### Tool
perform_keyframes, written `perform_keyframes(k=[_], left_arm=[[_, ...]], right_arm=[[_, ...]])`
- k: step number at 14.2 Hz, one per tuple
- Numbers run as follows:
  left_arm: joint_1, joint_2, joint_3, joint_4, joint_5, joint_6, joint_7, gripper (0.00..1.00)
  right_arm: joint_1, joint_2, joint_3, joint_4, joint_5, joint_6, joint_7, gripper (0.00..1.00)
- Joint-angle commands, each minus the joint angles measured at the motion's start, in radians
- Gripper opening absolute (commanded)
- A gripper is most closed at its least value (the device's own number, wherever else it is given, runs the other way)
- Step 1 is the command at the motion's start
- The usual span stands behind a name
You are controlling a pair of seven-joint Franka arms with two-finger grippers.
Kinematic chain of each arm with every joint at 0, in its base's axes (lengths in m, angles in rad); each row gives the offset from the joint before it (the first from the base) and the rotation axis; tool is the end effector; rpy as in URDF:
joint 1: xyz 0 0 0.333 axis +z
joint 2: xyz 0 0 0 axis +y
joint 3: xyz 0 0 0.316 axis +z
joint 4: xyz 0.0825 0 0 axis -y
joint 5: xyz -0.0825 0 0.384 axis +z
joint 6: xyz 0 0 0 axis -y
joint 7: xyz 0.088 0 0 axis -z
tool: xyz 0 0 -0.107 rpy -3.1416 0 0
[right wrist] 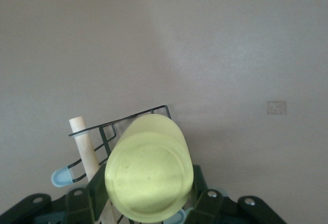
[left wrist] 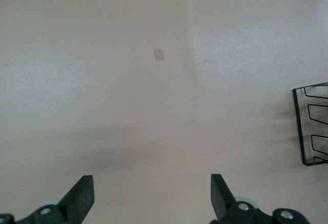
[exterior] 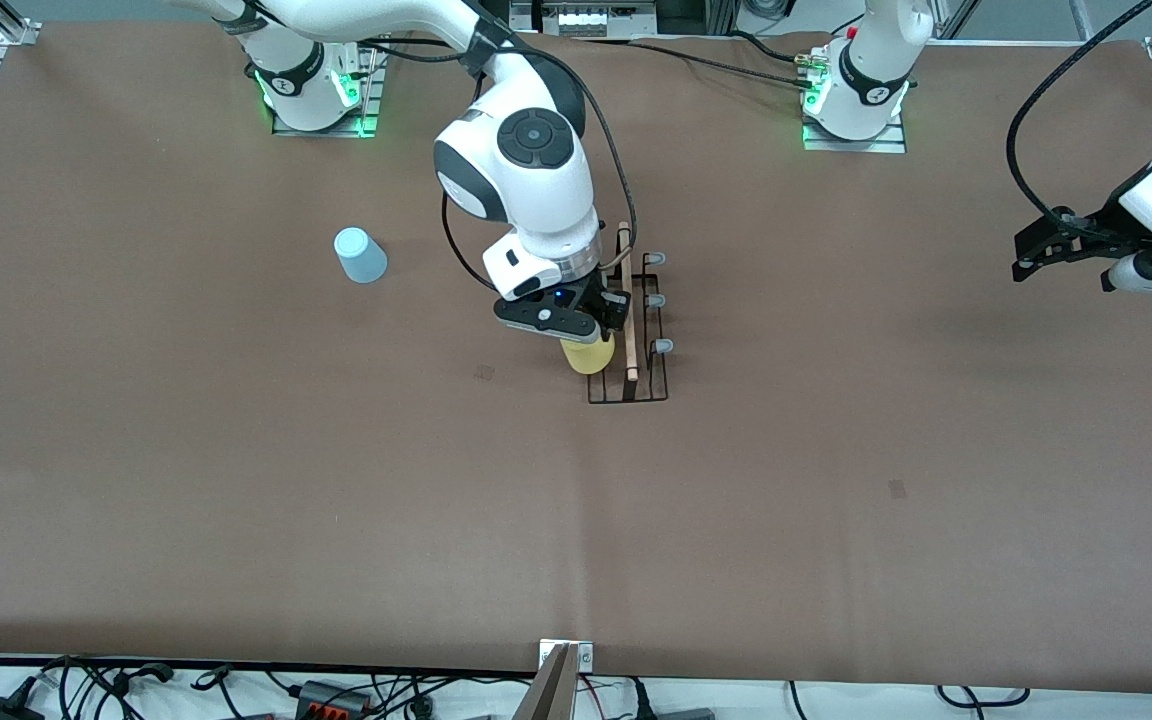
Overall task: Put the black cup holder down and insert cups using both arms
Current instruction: 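Lift the yellow cup with the right gripper and carry it to the holder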
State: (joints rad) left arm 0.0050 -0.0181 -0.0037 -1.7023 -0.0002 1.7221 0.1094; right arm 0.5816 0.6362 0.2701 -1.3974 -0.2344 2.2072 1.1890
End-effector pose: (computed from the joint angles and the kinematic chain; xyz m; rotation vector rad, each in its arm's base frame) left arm 0.5596 0.0007 0.5854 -3.1345 0.1695 -0.0594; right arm 0.5241 0.5222 0.3625 -2.9606 0.4213 -0.2162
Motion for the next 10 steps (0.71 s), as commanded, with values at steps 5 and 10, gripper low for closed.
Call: perform_keyframes(k=[5,10], left_arm=[[-0.005,0.012,0.005,0.029,0.014,-0.022,0.021,1.00],[-0.005,0.012,0.005,0.030,0.014,-0.022,0.021,1.00]], right_arm=[[0.003,0.034,0.005,0.029,0.001,0.043,0.000,1.00],[-0.077,-0.113,0.003,0.012,0.004,-0.127,-0.021,1.00]])
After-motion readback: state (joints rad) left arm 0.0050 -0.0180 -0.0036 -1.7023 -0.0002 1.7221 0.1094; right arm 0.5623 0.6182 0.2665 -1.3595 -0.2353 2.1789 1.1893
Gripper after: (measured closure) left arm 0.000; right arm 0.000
